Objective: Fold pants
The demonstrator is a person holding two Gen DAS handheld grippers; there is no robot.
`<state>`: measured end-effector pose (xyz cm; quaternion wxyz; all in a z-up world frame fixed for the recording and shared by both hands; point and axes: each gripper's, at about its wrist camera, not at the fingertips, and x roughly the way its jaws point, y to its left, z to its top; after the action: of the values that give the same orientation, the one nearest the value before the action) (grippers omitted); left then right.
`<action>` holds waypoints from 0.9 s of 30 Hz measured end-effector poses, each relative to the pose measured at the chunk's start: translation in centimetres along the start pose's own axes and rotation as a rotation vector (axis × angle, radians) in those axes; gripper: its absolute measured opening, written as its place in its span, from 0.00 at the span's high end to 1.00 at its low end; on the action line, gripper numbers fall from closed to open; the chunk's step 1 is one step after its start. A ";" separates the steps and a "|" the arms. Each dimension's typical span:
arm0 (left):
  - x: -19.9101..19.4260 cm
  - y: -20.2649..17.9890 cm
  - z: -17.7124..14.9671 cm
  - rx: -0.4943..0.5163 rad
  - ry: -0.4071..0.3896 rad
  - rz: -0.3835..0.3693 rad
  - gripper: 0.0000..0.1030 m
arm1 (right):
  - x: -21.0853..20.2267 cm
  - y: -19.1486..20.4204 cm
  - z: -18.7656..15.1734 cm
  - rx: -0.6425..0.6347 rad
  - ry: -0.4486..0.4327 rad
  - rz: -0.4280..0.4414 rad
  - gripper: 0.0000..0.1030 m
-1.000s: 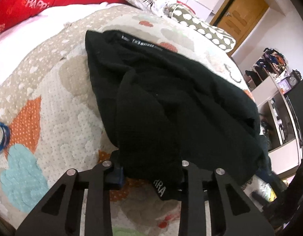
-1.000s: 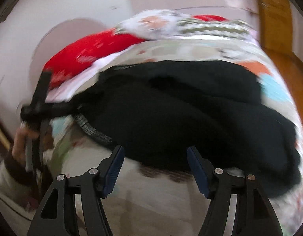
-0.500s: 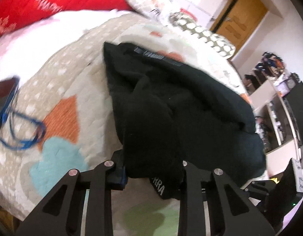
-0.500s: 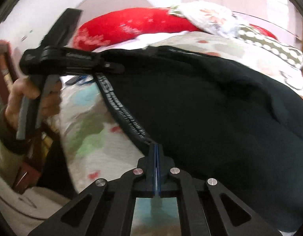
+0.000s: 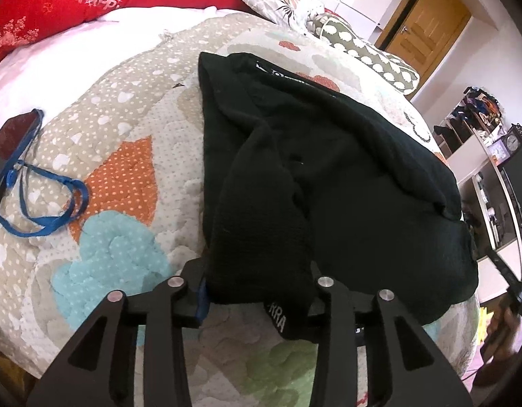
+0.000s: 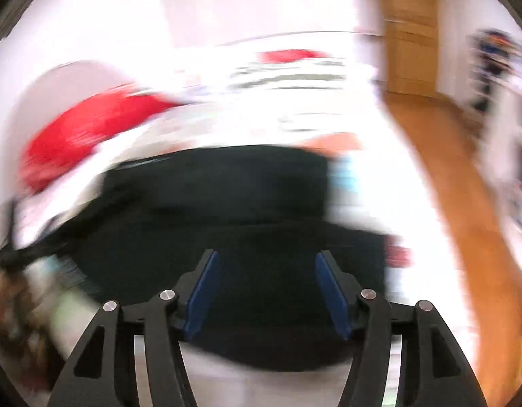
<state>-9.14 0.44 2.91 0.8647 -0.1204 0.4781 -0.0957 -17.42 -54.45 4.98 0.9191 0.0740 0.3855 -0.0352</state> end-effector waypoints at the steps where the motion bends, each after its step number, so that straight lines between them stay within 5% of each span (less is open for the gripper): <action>1: -0.2 0.3 -0.2 -0.006 -0.003 0.004 0.61 | 0.9 -1.2 -0.2 0.020 0.037 -0.048 0.34; 4: -0.7 0.7 -0.5 -0.011 -0.006 0.019 0.58 | 3.8 -3.7 -1.3 0.102 0.142 -0.041 0.38; 6: -1.0 0.9 -0.4 -0.007 -0.004 0.031 0.56 | 4.0 -4.1 -1.8 0.143 0.131 0.084 0.95; 11: -1.8 1.2 -0.3 0.003 -0.018 0.056 0.52 | 0.8 -3.1 -1.4 0.078 0.052 0.037 0.95; 14: -1.6 1.5 -0.4 -0.012 -0.012 0.052 0.52 | 2.5 -3.5 -2.3 0.069 0.120 -0.009 0.93; 18: -3.1 1.1 -0.2 0.012 -0.033 0.075 0.49 | 2.4 -3.1 -1.7 0.060 0.110 -0.078 0.77; 20: -3.9 1.0 0.0 0.033 -0.063 0.105 0.37 | 1.2 -2.7 -0.7 0.067 0.068 -0.110 0.64; 22: -4.3 0.9 0.3 0.037 -0.080 0.118 0.36 | 0.2 -1.7 0.4 0.054 0.028 -0.076 0.54; 27: -3.7 0.5 0.9 0.025 -0.073 0.098 0.35 | 0.5 5.2 2.8 -0.057 0.009 0.200 0.45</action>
<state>-10.35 2.07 6.21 0.8867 -0.0895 0.4503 -0.0547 -14.50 -49.78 7.16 0.9180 0.0863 0.3810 0.0681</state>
